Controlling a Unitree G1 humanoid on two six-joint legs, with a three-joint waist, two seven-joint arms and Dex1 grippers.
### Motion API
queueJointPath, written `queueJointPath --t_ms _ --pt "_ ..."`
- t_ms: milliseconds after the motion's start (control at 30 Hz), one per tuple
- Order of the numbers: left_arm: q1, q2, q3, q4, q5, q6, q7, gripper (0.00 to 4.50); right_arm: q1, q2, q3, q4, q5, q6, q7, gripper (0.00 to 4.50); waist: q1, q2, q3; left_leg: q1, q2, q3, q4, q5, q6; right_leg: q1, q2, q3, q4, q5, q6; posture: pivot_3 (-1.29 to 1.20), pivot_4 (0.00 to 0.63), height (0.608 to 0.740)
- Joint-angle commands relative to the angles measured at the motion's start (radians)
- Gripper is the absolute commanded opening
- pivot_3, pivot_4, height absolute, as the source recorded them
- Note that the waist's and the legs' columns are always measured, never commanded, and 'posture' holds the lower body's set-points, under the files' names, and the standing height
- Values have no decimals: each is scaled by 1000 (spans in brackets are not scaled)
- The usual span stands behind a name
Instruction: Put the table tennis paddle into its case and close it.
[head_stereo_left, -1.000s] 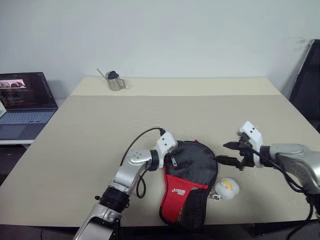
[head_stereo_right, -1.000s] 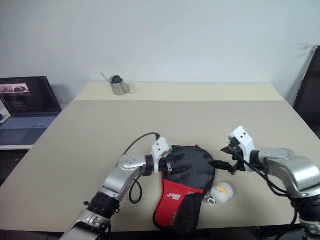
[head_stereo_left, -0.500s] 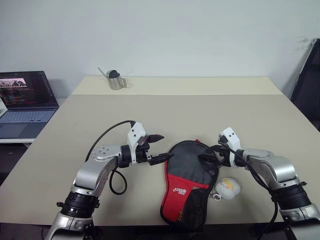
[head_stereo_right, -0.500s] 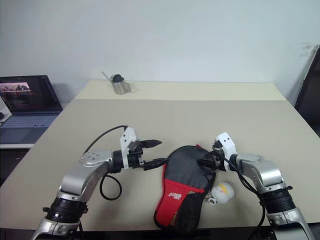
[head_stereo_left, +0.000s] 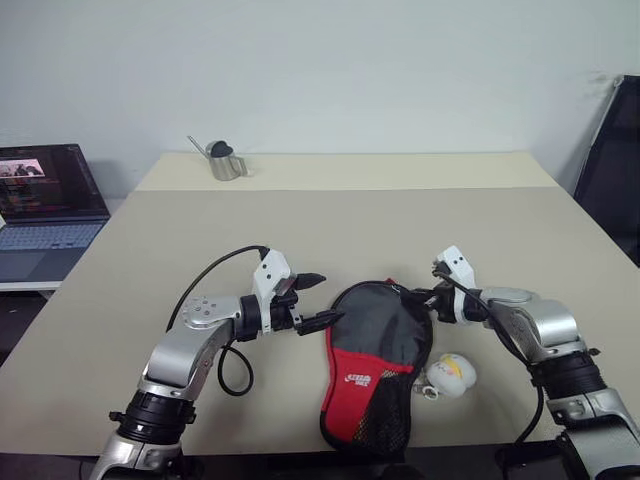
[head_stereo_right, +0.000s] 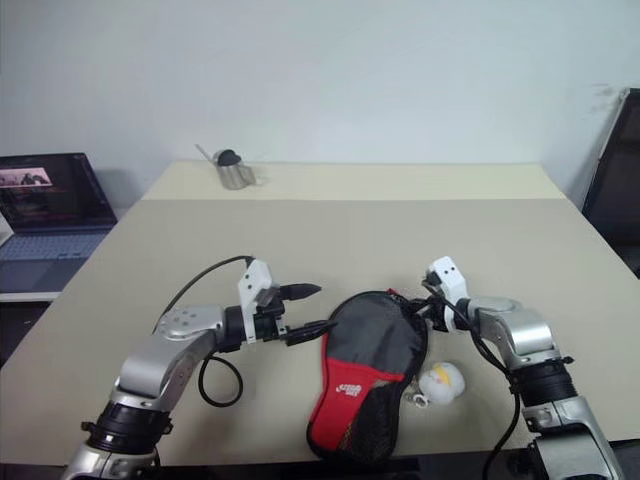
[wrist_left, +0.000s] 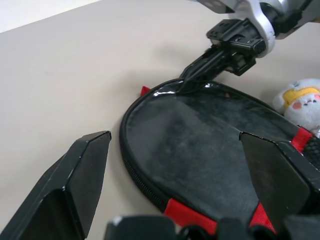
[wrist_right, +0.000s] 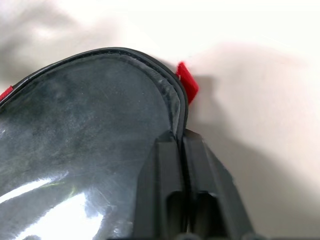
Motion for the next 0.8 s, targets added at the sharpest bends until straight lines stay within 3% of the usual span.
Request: queueJointPath --t_ms 33,533,800 --pt "-6 3 -6 -43 0 -21 4 4500 -80 36 27 57 -42 -81 18 27 -8 0 0 0 0 0 0 0 0 0 0 0 1 0 0 0 150 740" --pt "-4 -9 -44 -47 11 -37 23 4500 -342 161 51 426 -177 -327 80 27 -5 1 1 -1 0 0 1 0 0 -2 0 0 4 0 0 0 150 740" --pt "-15 -17 -58 -34 20 -45 19 4500 -341 167 90 523 -258 -351 99 27 -4 1 1 -1 0 0 1 0 0 -2 0 0 5 0 0 0 150 740"
